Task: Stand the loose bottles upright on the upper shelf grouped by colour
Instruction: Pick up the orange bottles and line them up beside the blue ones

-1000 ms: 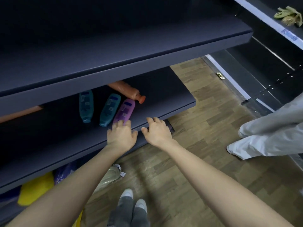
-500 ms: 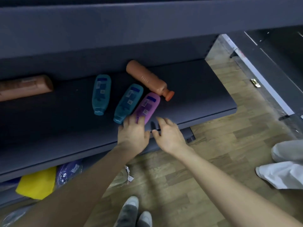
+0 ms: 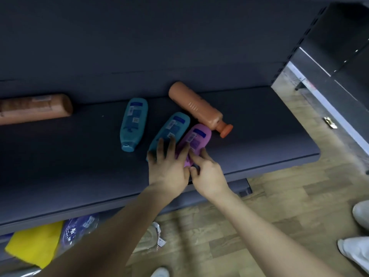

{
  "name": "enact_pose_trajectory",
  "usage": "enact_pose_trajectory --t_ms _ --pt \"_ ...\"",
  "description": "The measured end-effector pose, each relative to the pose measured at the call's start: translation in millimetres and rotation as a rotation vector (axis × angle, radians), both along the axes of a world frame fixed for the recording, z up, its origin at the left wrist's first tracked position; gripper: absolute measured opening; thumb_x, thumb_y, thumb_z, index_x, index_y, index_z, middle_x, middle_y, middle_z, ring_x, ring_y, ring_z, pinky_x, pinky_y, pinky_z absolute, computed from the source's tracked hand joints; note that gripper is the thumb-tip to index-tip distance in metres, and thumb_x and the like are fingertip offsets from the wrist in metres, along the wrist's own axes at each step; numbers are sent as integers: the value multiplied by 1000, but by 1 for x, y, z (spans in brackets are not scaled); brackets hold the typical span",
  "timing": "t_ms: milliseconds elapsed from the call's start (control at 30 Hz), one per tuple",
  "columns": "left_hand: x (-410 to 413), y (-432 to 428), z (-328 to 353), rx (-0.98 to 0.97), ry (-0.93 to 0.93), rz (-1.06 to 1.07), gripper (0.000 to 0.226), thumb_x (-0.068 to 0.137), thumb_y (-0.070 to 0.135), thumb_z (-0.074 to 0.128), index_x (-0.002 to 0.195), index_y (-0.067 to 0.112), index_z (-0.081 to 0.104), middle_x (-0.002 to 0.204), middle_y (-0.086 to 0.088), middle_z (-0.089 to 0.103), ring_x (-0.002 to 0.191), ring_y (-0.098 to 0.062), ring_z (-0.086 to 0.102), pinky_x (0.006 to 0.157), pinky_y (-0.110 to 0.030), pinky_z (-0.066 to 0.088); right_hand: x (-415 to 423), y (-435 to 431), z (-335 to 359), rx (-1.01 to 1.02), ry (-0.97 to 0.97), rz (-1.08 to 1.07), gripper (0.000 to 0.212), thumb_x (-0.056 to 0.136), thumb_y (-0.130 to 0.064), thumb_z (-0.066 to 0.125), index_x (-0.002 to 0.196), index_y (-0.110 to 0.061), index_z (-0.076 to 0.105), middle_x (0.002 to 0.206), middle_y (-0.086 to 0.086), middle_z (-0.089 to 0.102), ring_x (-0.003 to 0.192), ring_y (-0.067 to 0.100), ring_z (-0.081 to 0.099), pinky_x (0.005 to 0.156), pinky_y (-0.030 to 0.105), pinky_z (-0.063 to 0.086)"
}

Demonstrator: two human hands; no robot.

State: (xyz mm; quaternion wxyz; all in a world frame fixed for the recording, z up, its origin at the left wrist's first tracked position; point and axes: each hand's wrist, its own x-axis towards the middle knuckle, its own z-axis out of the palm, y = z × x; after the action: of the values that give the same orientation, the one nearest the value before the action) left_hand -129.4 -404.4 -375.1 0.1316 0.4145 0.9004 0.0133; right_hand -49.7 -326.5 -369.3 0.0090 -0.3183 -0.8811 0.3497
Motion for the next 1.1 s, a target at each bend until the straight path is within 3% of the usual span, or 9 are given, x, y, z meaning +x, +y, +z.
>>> enact_pose_trajectory --t_ms 167,333,467,733,1100 --pt "-13 -10 -3 3 26 18 65 95 49 35 150 34 3 158 -3 -5 144 -32 -7 113 -54 8 -9 -6 0 -20 -27 52 51 95 -10 42 144 -25 38 157 12 18 131 33 42 99 29 37" --pt "-25 -22 -3 6 37 57 65 95 51 35 150 33 5 159 -4 -5 145 -33 -7 114 -53 8 -27 -9 4 -21 -44 138 53 96 -8 39 145 -26 35 154 13 23 130 34 41 98 28 35" --pt "-35 -28 -2 6 31 81 64 95 49 35 150 32 6 158 -3 -6 145 -33 -7 114 -54 8 -38 -13 1 -10 -51 185 54 96 -8 39 146 -25 33 154 15 24 138 34 29 105 35 35" --pt "-54 -46 -5 -10 42 115 64 96 50 32 150 33 2 158 -3 -8 145 -33 -8 114 -53 5 -61 -27 -4 1 -91 223 57 97 -9 37 149 -28 24 159 14 8 144 31 18 111 42 28" --pt "-80 -63 -6 -50 61 162 65 96 52 28 149 33 -4 158 -3 -10 144 -35 -8 115 -52 7 -91 -42 -1 -9 -134 286 58 97 -12 37 149 -33 21 160 11 1 146 27 11 116 47 19"
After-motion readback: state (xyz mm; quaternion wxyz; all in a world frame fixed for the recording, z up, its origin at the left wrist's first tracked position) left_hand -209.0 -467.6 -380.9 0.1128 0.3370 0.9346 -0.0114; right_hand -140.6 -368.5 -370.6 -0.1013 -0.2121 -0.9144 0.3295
